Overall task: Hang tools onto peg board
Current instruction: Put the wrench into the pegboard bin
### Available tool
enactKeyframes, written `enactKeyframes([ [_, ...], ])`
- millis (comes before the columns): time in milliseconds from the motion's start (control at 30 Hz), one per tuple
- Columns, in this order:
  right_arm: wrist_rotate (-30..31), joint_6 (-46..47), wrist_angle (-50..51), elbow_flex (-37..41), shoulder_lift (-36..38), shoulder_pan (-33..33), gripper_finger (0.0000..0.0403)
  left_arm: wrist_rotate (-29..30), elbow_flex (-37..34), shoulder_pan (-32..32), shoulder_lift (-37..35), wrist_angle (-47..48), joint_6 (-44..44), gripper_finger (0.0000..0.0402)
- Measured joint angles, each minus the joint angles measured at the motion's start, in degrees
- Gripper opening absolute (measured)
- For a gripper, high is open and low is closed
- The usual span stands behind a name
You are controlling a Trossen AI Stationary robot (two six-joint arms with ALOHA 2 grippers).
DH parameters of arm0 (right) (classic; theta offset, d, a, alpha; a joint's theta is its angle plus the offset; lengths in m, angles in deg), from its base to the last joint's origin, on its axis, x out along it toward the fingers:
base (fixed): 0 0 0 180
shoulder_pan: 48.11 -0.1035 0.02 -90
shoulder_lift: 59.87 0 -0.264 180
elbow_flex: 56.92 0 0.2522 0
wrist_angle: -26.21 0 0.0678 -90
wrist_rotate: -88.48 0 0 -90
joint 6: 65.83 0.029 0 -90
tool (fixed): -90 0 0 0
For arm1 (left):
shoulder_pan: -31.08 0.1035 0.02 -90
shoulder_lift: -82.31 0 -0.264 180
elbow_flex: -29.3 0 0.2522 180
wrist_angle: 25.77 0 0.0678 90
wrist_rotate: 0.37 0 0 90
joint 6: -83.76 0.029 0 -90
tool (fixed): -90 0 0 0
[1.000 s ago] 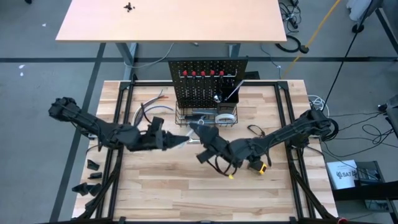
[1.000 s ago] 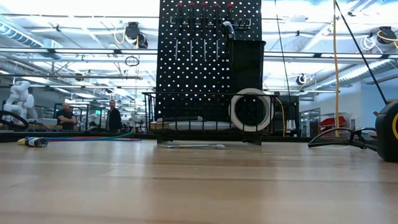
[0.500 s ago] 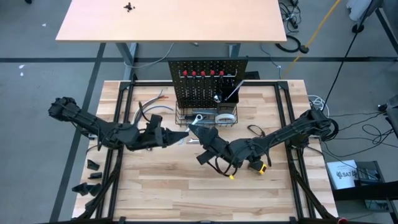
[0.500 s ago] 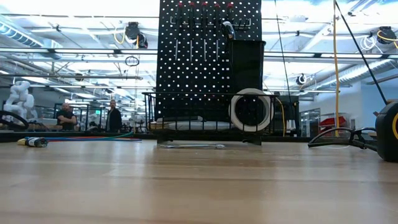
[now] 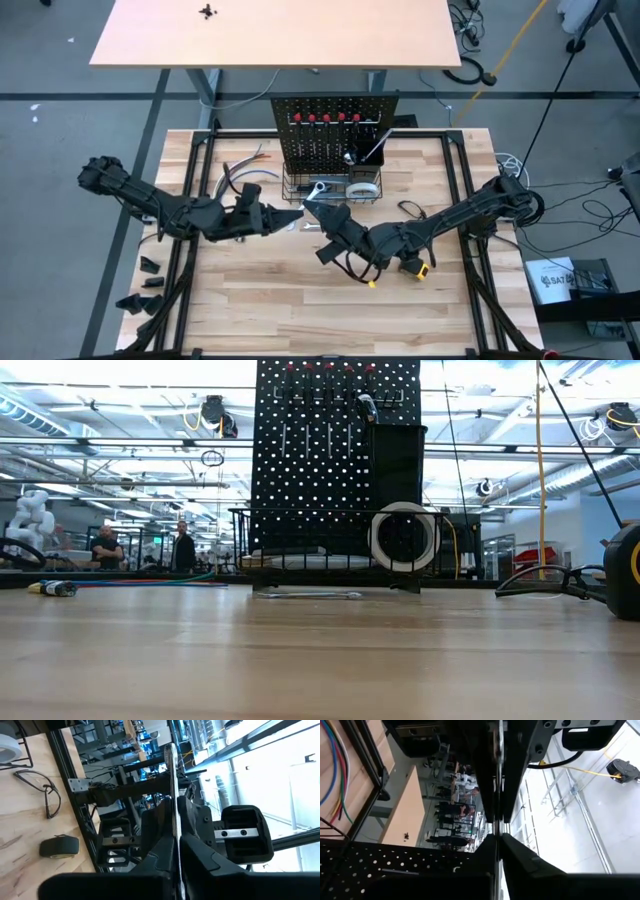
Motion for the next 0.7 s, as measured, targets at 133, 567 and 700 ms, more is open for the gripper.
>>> enactKeyframes([
  [133, 0.0, 1.8, 0.2, 0.0, 0.0, 0.0, 0.0005, -1.2, 0.0, 0.2, 0.0, 0.0, 2.8, 0.0068],
  [567, 1.7, 15.7, 1.5, 0.0, 0.9, -3.0, 0.0003, -15.4, 0.1, 5.5, -6.1, 5.0, 18.5, 0.0221],
  [700, 1.7, 28.0, 7.2, 0.0, 3.3, -4.2, 0.0003, -16.4, 0.1, 6.1, -9.2, 12.5, 22.8, 0.0236],
])
